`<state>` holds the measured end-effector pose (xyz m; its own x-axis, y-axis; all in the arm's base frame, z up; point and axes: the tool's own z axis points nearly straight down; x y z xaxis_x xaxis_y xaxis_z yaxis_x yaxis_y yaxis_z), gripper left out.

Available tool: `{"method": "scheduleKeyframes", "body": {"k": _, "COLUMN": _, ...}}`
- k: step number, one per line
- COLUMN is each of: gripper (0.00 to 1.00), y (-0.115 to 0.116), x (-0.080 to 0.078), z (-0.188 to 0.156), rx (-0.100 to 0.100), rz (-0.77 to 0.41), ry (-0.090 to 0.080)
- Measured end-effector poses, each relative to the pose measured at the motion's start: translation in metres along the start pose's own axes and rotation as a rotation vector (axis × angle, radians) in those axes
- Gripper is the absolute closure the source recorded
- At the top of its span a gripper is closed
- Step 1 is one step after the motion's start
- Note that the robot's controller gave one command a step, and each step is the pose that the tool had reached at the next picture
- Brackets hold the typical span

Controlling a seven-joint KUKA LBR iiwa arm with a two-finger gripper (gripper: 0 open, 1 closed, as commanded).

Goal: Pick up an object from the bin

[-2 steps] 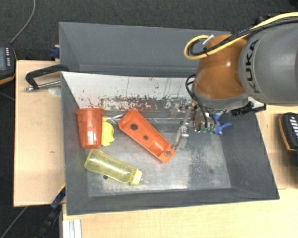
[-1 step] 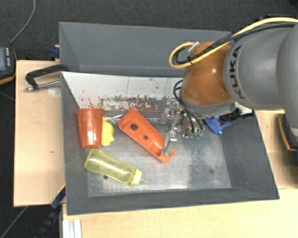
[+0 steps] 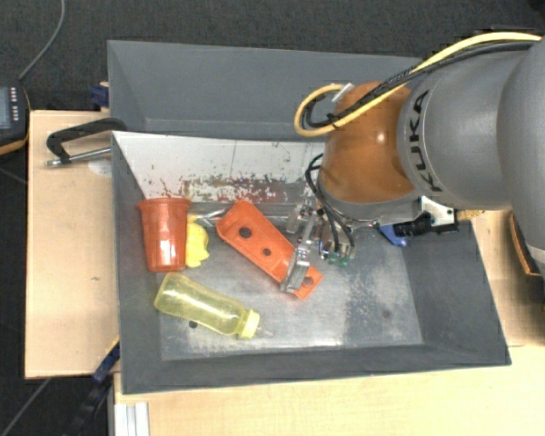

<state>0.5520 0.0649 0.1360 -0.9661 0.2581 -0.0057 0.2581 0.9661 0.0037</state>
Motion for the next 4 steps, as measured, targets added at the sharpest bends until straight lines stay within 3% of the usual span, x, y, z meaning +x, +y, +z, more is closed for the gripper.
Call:
{"method": "scheduleKeyframes", "body": {"k": 1, "gripper": 0.00, "y": 0.002, "x": 0.000, "z": 0.052, "rx": -0.001, "rz": 0.119, "ry": 0.001}}
{"method": "scheduleKeyframes", "body": {"k": 2, "gripper": 1.00, "y": -0.004, "x": 0.001, "z": 0.065, "rx": -0.002, "rz": 0.122, "ry": -0.003}}
{"method": "scheduleKeyframes", "body": {"k": 4, "gripper": 1.00, "y": -0.005, "x": 0.003, "z": 0.059, "rx": 0.000, "rz": 0.122, "ry": 0.003}}
